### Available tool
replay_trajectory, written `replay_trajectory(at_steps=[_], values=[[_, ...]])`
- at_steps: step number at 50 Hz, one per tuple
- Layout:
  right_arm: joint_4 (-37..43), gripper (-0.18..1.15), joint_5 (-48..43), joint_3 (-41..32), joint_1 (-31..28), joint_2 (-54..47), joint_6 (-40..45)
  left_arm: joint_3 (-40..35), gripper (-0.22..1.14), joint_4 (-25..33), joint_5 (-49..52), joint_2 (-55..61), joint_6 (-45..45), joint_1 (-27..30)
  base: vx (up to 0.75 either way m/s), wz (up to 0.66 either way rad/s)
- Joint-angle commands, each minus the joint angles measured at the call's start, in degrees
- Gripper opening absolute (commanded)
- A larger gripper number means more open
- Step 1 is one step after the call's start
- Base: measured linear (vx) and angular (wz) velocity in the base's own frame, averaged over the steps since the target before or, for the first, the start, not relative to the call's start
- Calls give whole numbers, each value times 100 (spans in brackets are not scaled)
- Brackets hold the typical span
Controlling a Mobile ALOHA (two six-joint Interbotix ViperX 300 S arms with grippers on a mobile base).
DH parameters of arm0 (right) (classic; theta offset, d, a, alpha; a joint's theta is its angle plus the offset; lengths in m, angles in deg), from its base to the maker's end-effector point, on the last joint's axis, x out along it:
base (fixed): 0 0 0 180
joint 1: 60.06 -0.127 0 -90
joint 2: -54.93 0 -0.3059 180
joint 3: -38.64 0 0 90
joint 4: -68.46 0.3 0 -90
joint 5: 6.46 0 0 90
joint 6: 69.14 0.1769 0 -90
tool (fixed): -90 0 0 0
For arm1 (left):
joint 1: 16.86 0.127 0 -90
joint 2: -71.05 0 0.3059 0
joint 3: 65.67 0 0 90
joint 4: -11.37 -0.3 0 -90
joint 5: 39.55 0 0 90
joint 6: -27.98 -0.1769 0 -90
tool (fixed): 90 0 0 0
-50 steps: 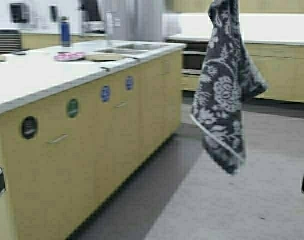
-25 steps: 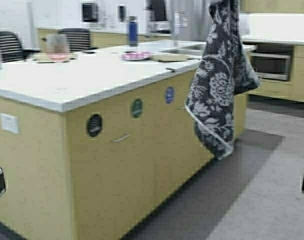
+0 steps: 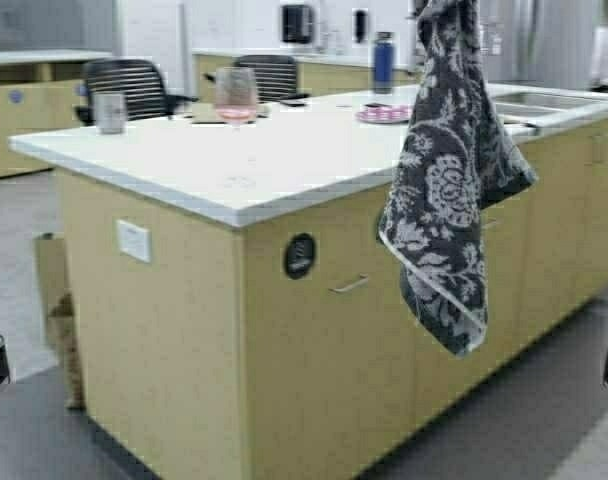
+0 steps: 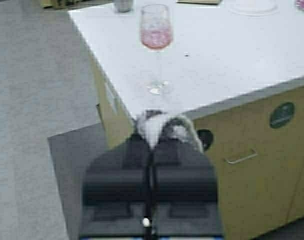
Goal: Get the cloth and wipe up the spill under the wine glass
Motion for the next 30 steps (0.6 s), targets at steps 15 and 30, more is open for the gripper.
replay_trajectory(at_steps=[15, 30], values=[[0, 6, -88, -141, 0, -167, -18, -26, 3, 9, -18, -176, 141, 9, 11, 24], [0, 6, -88, -132, 0, -141, 44, -44, 3, 0, -26, -176, 70, 9, 11, 25]])
